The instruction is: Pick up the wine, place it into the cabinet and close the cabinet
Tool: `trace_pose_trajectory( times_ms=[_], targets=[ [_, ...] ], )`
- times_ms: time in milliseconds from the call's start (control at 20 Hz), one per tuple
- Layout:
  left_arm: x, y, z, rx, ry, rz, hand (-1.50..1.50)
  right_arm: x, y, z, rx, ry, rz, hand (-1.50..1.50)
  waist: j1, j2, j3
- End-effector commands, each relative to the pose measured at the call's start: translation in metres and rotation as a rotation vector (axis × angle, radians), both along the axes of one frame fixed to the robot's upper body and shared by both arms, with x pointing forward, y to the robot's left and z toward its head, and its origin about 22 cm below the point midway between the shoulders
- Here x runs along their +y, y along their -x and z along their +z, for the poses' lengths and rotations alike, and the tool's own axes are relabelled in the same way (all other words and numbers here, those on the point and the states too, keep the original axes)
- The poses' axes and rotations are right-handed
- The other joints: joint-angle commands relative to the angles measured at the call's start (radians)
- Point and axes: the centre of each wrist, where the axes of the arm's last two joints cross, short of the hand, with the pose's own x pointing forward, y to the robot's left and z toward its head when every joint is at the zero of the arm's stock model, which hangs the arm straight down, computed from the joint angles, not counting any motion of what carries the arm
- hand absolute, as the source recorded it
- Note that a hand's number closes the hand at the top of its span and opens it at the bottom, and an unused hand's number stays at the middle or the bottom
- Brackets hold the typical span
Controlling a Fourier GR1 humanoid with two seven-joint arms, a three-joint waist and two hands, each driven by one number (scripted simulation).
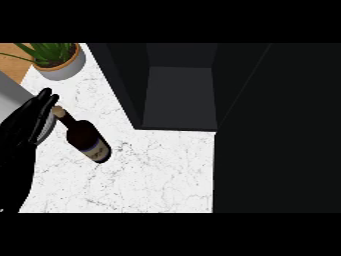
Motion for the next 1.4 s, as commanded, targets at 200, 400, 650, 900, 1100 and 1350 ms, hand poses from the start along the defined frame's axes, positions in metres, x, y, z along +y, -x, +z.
trace_pose_trajectory(
  times_ms=[200,400,650,900,1100,1350],
  targets=[
    [0.017,-0.027,0.019,-0.003,-0.034,-0.468,-1.5,0.001,0.013,0.005,0.008,0.001,0.022,-1.5,-0.055,0.001,0.012],
    [0.024,-0.03,-0.002,0.23,0.049,-0.677,-1.5,0.028,0.024,-0.001,0.138,-0.098,0.25,-1.5,-0.043,0.001,0.013],
    [0.059,-0.043,0.049,0.279,0.05,-0.73,-1.5,0.026,0.066,0.022,0.168,-0.105,0.272,-1.5,-0.041,-0.008,0.015],
    [0.08,-0.054,0.082,0.317,0.094,-0.748,-1.5,0.04,0.095,0.054,0.179,-0.105,0.264,-1.5,-0.033,-0.005,0.014],
    [0.101,-0.045,0.08,0.318,0.083,-0.726,-1.5,0.042,0.095,0.06,0.18,-0.115,0.25,-1.5,-0.027,-0.003,0.015],
    [0.085,-0.043,0.108,0.359,0.067,-0.719,-1.5,0.049,0.105,0.072,0.165,-0.11,0.25,-1.5,-0.032,-0.004,0.015]
  ],
)
